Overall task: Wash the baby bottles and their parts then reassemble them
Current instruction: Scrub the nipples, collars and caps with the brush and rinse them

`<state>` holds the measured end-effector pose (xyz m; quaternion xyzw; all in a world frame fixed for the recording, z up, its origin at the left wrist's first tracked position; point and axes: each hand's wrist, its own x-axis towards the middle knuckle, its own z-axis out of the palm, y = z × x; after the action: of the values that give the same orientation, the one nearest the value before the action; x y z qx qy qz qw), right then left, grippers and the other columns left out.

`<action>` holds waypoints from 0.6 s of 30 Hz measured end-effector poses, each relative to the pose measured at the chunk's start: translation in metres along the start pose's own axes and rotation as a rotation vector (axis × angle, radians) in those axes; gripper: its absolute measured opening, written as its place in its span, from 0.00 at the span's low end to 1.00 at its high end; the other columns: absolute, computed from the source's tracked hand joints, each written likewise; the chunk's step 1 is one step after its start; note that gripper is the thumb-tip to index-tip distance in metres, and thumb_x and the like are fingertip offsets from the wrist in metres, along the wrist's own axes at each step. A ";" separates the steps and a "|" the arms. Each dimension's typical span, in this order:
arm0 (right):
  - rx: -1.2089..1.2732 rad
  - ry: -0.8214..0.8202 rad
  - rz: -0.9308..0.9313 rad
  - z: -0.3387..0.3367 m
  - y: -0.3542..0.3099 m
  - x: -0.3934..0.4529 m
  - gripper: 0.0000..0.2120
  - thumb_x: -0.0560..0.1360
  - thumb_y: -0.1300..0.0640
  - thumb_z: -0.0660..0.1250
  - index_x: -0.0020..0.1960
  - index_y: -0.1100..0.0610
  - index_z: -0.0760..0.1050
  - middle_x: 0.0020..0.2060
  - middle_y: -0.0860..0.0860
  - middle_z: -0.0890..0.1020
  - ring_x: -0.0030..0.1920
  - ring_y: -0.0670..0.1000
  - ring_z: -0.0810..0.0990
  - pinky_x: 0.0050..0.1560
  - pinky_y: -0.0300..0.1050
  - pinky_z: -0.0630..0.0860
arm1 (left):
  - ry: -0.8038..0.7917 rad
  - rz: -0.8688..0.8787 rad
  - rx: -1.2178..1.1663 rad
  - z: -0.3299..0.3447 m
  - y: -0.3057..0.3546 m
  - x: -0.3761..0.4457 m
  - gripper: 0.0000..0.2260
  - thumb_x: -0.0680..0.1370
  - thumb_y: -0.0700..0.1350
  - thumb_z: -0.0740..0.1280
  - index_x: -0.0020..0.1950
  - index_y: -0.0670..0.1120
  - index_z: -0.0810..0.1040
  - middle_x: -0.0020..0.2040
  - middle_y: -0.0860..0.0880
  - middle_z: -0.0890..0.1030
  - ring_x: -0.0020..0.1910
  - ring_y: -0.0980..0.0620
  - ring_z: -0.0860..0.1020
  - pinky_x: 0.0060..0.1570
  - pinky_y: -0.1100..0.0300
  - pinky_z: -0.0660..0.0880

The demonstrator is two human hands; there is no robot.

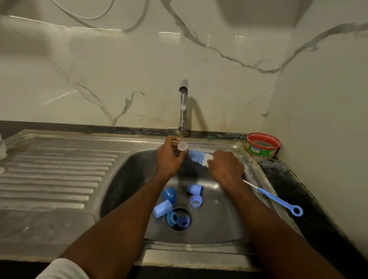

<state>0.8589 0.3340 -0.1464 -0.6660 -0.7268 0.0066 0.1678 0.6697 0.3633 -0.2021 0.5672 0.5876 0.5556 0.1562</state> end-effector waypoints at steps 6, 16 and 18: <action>-0.077 0.044 -0.042 -0.011 0.002 -0.002 0.09 0.80 0.52 0.65 0.59 0.52 0.77 0.57 0.54 0.81 0.56 0.57 0.81 0.45 0.46 0.69 | -0.091 -0.174 -0.188 0.000 -0.001 0.004 0.16 0.75 0.42 0.76 0.61 0.50 0.78 0.53 0.49 0.84 0.51 0.51 0.84 0.54 0.51 0.82; -0.099 0.051 -0.072 -0.008 0.022 -0.007 0.13 0.80 0.46 0.64 0.61 0.51 0.77 0.56 0.53 0.81 0.55 0.56 0.81 0.44 0.47 0.70 | -0.116 -0.816 -1.188 -0.006 0.021 0.011 0.11 0.82 0.36 0.64 0.63 0.34 0.77 0.54 0.37 0.83 0.47 0.48 0.84 0.38 0.63 0.82; -0.082 0.049 -0.075 -0.008 0.022 -0.006 0.15 0.81 0.44 0.63 0.61 0.51 0.77 0.57 0.54 0.81 0.55 0.57 0.80 0.45 0.48 0.70 | -0.085 -0.856 -1.256 -0.006 0.021 0.012 0.11 0.82 0.39 0.65 0.61 0.33 0.77 0.50 0.37 0.83 0.46 0.48 0.84 0.38 0.63 0.83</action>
<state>0.8823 0.3287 -0.1450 -0.6448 -0.7464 -0.0460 0.1584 0.6719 0.3651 -0.1773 0.1153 0.3232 0.6541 0.6741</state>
